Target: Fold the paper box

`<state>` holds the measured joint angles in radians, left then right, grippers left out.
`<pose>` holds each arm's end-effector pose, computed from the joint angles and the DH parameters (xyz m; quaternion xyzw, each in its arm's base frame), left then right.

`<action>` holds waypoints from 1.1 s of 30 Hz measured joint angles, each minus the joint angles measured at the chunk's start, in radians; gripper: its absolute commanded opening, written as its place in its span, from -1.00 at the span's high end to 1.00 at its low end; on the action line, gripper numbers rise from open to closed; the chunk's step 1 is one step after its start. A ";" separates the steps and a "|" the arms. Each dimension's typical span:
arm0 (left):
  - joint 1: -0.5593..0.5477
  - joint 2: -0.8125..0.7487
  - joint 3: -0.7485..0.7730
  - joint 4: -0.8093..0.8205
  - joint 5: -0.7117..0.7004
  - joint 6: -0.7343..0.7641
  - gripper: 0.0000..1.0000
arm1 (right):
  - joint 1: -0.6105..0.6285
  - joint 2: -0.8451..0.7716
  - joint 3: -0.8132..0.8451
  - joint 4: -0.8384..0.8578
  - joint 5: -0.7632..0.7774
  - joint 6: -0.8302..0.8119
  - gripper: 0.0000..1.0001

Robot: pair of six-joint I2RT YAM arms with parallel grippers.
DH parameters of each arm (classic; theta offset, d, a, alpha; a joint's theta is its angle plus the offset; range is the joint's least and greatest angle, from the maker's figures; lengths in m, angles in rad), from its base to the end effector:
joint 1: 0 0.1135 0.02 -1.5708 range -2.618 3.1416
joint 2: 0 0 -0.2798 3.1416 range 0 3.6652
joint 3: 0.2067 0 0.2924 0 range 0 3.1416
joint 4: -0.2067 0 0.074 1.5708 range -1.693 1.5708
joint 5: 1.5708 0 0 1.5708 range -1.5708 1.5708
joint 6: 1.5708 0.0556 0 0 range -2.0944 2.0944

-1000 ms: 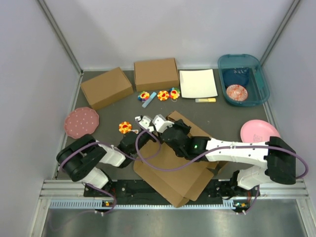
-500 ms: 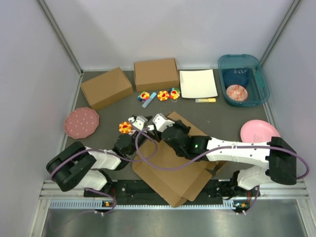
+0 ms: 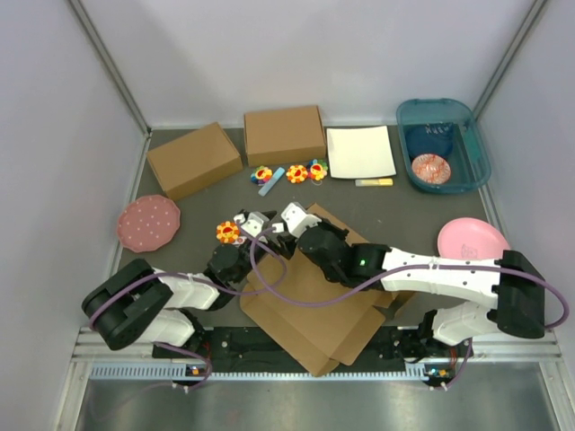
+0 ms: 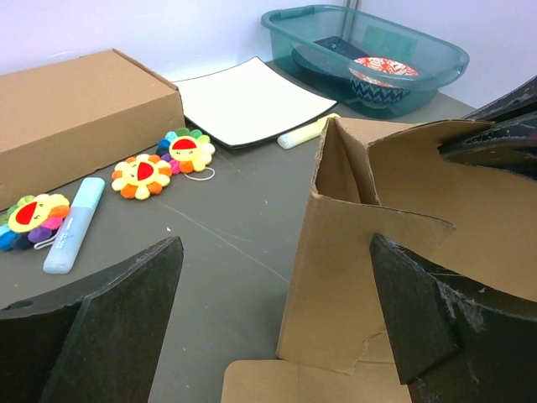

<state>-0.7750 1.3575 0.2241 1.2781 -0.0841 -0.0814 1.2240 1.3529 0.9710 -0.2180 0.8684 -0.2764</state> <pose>0.1922 -0.1817 0.1718 0.1922 0.6255 -0.2888 0.6989 0.1549 0.3036 0.2737 -0.4035 0.7208 -0.1380 0.5464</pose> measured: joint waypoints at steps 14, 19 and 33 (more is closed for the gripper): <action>-0.002 -0.119 0.010 -0.211 -0.111 -0.058 -0.98 | -0.029 -0.055 0.000 -0.018 -0.088 0.048 1.00; -0.002 -0.119 0.018 -0.254 -0.092 -0.071 -0.98 | -0.029 -0.054 -0.010 -0.007 -0.085 0.023 1.00; -0.004 -0.100 -0.058 -0.100 -0.016 -0.108 -0.98 | 0.000 0.058 -0.035 0.097 0.101 -0.070 1.00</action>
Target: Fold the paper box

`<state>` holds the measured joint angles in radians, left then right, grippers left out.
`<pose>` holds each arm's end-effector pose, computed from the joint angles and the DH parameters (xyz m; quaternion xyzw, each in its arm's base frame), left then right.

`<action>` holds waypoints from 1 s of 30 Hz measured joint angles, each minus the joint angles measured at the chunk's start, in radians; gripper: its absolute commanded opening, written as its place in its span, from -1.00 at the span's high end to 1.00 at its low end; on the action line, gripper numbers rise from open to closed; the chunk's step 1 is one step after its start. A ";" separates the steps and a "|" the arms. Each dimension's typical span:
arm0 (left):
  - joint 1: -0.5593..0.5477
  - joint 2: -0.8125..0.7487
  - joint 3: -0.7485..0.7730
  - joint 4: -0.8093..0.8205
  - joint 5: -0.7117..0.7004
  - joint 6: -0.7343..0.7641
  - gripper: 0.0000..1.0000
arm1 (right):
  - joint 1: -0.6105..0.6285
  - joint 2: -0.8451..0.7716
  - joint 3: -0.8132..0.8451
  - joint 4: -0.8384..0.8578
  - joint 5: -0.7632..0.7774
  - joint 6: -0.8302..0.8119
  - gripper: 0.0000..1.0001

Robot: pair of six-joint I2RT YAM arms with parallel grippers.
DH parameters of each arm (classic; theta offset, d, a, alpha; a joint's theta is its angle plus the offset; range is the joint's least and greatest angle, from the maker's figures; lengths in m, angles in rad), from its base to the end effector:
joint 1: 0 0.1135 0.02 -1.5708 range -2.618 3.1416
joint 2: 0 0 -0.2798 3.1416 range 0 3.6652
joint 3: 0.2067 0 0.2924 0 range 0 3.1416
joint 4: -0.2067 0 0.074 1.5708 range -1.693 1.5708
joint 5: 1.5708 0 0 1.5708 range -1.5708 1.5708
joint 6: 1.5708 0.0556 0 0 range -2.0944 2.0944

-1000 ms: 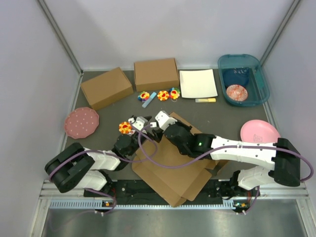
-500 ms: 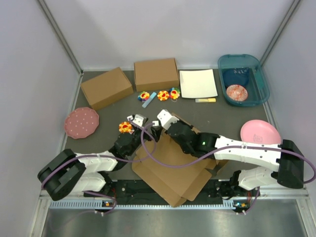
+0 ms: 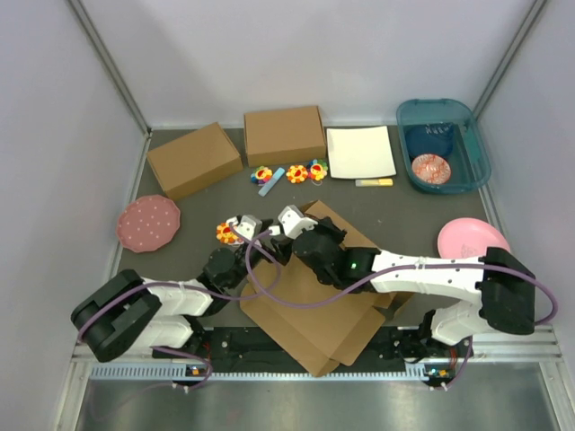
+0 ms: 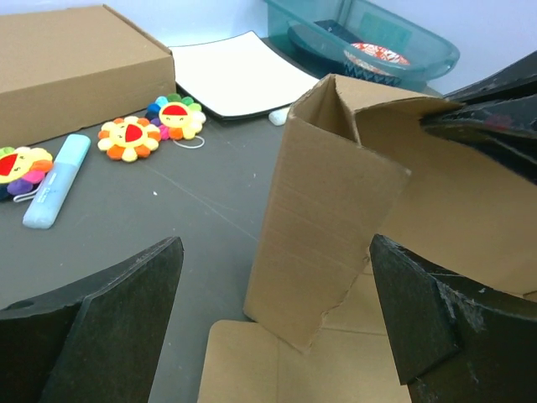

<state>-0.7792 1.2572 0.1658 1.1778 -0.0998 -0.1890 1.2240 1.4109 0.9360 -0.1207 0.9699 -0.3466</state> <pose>0.1802 -0.1702 0.1646 0.1612 0.6566 -0.3127 0.6672 0.1603 0.3086 0.2531 -0.3982 0.7071 -0.1968 0.5502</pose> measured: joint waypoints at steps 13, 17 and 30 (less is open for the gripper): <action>-0.006 0.143 0.014 0.101 0.013 0.040 -0.98 | 0.013 0.026 0.032 -0.036 0.011 0.011 1.00; -0.006 0.212 0.053 0.104 0.005 0.063 -0.98 | 0.019 0.029 0.035 -0.044 0.013 0.018 1.00; -0.005 0.299 0.158 0.093 0.033 0.061 -0.98 | 0.013 0.032 0.035 -0.054 0.032 0.052 1.00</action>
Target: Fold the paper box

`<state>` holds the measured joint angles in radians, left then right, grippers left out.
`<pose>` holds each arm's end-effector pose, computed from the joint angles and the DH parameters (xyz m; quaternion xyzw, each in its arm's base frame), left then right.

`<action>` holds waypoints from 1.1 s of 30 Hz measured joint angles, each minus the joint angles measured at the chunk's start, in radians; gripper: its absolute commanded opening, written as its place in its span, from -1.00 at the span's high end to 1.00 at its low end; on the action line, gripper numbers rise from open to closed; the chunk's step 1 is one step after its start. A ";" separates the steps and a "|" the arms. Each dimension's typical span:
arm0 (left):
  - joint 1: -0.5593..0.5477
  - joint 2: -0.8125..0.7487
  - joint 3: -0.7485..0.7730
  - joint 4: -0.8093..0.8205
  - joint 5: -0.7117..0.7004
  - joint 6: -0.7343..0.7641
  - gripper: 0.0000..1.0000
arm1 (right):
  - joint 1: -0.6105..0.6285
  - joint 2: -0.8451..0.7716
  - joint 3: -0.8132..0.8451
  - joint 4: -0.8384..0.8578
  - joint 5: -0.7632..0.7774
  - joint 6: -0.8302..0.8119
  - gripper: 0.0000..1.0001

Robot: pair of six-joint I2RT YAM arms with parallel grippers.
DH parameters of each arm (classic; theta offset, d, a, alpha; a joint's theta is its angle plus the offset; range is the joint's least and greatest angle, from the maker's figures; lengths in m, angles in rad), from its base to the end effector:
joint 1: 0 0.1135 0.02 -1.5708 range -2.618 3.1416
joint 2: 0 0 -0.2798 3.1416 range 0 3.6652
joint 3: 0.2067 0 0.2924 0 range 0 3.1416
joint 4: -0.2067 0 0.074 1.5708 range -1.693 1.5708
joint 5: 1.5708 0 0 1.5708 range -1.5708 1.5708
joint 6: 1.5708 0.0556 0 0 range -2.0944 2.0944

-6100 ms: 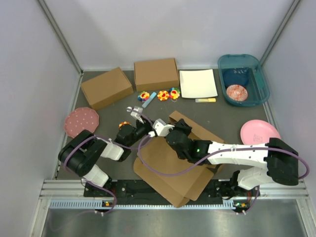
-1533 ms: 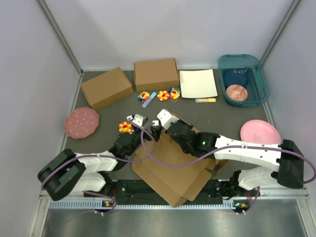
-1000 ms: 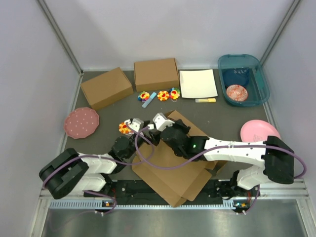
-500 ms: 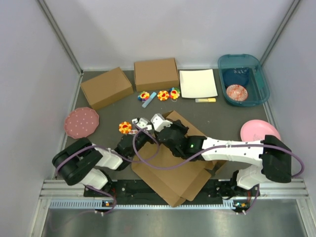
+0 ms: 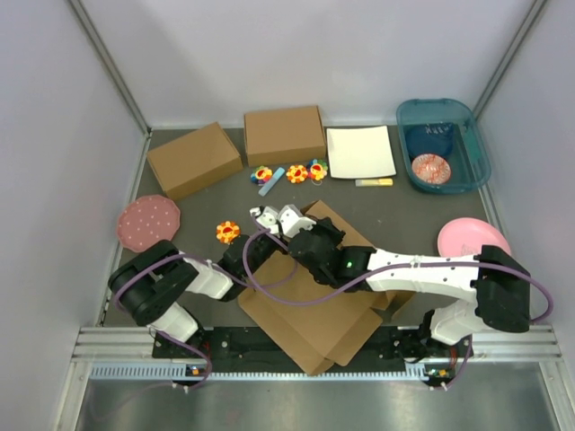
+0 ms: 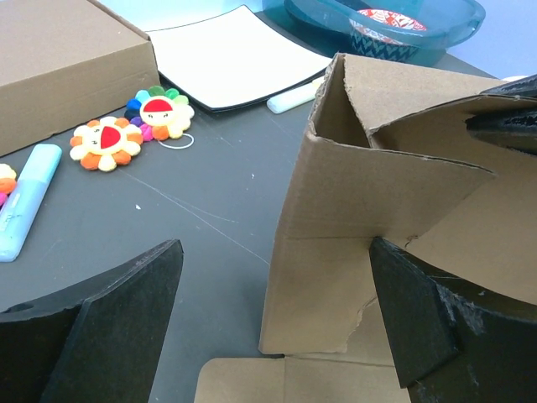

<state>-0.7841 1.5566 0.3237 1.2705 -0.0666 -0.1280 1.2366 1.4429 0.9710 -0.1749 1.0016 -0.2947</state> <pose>0.2128 -0.2070 0.1480 0.2007 0.6641 -0.2963 0.6565 0.1589 0.3148 0.2517 -0.3899 0.7144 -0.2056 0.5434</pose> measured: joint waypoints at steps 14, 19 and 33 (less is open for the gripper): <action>0.017 -0.034 -0.016 -0.021 0.030 0.025 -0.98 | 0.002 -0.003 0.000 -0.002 -0.043 0.053 0.21; 0.024 -0.034 -0.020 -0.015 0.029 0.023 -0.98 | 0.004 -0.004 0.016 -0.029 -0.080 0.079 0.12; 0.022 -0.034 -0.021 0.005 0.035 0.018 -0.98 | 0.006 -0.026 0.034 -0.093 -0.085 0.067 0.09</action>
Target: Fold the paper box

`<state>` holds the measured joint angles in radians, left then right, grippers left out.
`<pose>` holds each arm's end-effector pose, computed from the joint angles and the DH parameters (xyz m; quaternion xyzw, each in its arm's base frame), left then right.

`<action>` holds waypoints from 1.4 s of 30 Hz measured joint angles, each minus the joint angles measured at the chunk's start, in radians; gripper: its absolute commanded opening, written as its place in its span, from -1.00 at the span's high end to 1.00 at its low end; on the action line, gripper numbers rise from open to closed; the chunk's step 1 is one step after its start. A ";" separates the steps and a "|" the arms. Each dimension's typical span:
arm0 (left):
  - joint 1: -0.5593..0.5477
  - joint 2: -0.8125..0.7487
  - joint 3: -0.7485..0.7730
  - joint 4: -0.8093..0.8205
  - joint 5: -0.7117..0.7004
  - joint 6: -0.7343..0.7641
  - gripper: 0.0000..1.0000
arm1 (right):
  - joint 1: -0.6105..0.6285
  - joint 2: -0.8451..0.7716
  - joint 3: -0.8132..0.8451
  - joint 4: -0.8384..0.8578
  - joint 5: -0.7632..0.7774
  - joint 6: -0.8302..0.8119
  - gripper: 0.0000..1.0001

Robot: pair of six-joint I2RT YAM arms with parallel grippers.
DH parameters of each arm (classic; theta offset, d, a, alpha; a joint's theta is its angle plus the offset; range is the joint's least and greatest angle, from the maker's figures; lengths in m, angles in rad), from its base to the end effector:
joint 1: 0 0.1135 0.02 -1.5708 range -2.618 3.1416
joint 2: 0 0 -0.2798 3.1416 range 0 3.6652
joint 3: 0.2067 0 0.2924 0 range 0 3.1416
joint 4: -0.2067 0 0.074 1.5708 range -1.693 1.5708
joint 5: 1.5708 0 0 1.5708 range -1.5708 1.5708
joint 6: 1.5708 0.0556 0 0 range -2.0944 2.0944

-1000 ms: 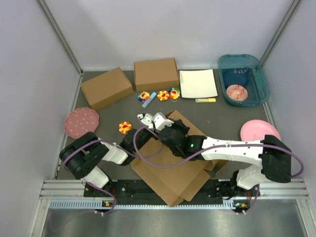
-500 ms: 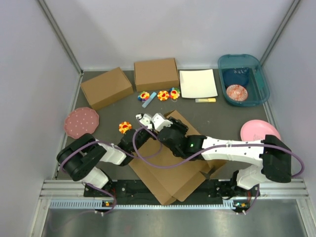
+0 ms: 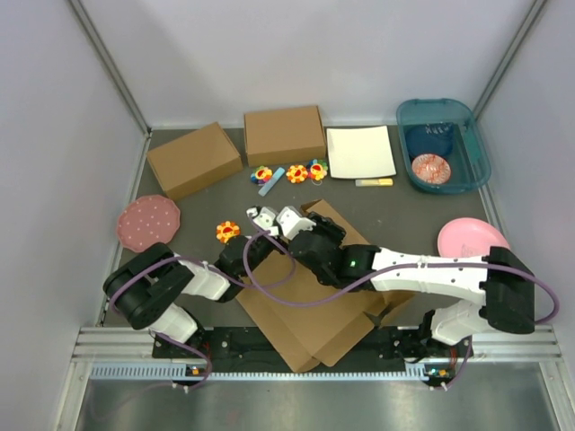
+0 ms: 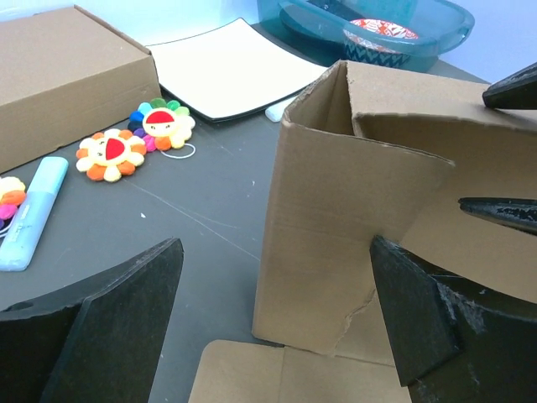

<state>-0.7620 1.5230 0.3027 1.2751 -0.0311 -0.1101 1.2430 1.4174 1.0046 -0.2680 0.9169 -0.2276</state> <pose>0.2115 -0.1994 0.1519 0.2094 0.6548 -0.2970 0.6627 0.1536 0.3145 0.2623 -0.4017 0.7281 -0.1614 0.5315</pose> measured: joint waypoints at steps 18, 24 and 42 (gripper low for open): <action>0.000 0.014 0.000 0.018 0.001 -0.031 -0.98 | 0.011 -0.063 -0.002 -0.039 0.005 -0.015 0.88; 0.000 0.014 -0.011 0.019 0.000 -0.038 -0.98 | 0.011 -0.063 -0.003 -0.039 0.007 -0.010 1.00; 0.073 -0.076 0.021 -0.005 -0.063 0.008 -0.98 | 0.011 -0.076 -0.018 -0.040 -0.023 0.012 1.00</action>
<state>-0.6888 1.4467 0.3237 1.2701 -0.0944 -0.1020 1.2545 1.3415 0.9867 -0.3077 0.8936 -0.2157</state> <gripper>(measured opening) 0.989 0.006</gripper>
